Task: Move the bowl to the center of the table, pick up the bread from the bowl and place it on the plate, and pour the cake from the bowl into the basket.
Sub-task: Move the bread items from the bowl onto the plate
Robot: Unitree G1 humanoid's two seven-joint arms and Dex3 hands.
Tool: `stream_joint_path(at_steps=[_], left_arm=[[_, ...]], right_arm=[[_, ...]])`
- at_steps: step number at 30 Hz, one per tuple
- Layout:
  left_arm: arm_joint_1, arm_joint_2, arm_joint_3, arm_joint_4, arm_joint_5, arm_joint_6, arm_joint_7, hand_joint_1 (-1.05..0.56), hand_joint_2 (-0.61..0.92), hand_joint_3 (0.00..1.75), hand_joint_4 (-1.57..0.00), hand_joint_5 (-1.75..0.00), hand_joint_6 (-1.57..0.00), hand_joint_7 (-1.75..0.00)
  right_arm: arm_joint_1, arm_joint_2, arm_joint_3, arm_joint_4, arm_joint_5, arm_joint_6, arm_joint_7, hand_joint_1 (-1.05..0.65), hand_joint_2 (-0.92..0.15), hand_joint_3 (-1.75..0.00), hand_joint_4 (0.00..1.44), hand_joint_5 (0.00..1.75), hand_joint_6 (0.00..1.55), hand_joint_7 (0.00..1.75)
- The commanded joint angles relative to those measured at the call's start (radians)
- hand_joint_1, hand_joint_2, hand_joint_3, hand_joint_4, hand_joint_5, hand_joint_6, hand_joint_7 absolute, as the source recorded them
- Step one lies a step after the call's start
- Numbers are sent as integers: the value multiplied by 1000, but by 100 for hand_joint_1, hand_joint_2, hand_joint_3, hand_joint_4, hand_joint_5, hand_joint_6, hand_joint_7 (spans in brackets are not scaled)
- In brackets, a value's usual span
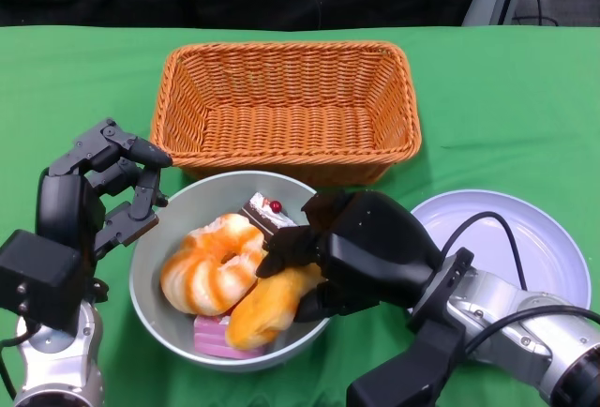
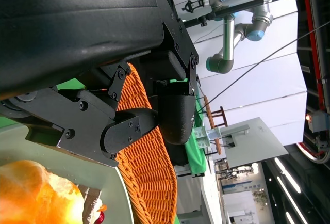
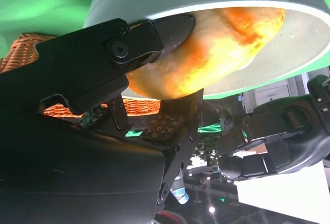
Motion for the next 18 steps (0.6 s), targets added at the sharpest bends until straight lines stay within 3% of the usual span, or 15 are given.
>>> stream_joint_path(at_steps=[1, 8, 18], left_arm=[[-15, 17, 4, 10, 1, -7, 9, -12, 72, 83, -79, -171, -77, -128], [-16, 18, 6, 13, -8, -5, -4, -12, 73, 83, -79, -170, -76, -128], [-15, 21, 10, 12, -18, 7, -16, -14, 74, 81, -78, -171, -76, -127]], right_arm=[[-8, 0, -9, 13, 24, -8, -3, -15, -90, -1, 72, 175, 69, 129], [-12, 5, -29, 23, 88, -54, 13, -8, -92, -6, 70, 175, 56, 153], [1, -7, -97, -44, 171, -85, 49, -5, -92, -9, 73, 171, 62, 141]])
